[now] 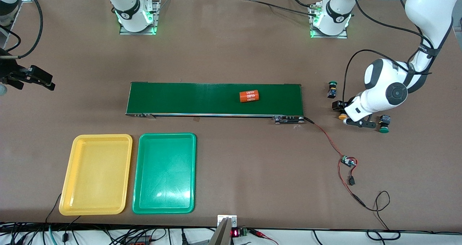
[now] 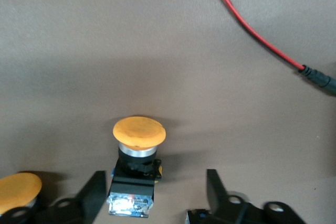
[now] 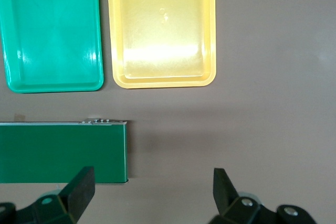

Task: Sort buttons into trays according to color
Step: 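Carry the yellow-cap button onto the belt and release it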

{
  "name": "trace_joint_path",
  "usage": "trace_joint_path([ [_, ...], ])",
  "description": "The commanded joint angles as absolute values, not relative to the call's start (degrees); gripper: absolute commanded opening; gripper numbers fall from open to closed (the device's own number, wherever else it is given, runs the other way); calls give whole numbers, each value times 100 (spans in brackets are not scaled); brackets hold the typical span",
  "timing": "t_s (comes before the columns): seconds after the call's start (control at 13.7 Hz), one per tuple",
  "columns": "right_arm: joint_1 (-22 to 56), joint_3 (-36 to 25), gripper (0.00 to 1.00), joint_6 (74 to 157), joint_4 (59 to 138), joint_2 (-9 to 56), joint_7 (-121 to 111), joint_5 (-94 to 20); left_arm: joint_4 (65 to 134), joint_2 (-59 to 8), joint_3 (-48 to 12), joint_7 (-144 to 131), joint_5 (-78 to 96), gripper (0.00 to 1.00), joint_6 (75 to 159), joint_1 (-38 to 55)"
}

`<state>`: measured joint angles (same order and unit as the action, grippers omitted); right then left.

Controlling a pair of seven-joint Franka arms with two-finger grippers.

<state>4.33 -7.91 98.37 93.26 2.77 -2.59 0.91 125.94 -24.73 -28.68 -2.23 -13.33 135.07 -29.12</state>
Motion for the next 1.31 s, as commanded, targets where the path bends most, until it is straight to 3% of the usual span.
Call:
trace_joint_path([
  [0.0, 439, -800, 100, 9826, 9229, 308, -229, 9, 12691, -2469, -2909, -316, -1817, 75, 13701, -2988],
  [0.29, 387, -843, 100, 9809, 9202, 308, -229, -78, 12691, -2680, -2865, -334, -2004, 75, 13922, -3120],
  [0.37, 387, -835, 100, 9809, 9202, 308, -229, -123, 12691, -2689, -2865, -334, -2004, 67, 13913, -3120],
  [0.44, 387, -835, 100, 9809, 9202, 308, -229, -123, 12700, -2681, -2865, -334, -2013, 48, 13887, -3120],
  [0.66, 387, -835, 100, 9782, 9202, 290, -229, -123, 12578, -2480, -2961, -334, -2013, 26, 13363, -3111],
  [1.02, 430, -826, 100, 9782, 9220, 281, -272, -18, 11323, -2215, -4155, -737, -1768, 28, 11165, -3076],
  [1.24, 448, -817, 100, 9730, 9246, 264, -272, -26, 11136, -2416, -4648, -1526, -1162, 30, 11118, -2875],
])
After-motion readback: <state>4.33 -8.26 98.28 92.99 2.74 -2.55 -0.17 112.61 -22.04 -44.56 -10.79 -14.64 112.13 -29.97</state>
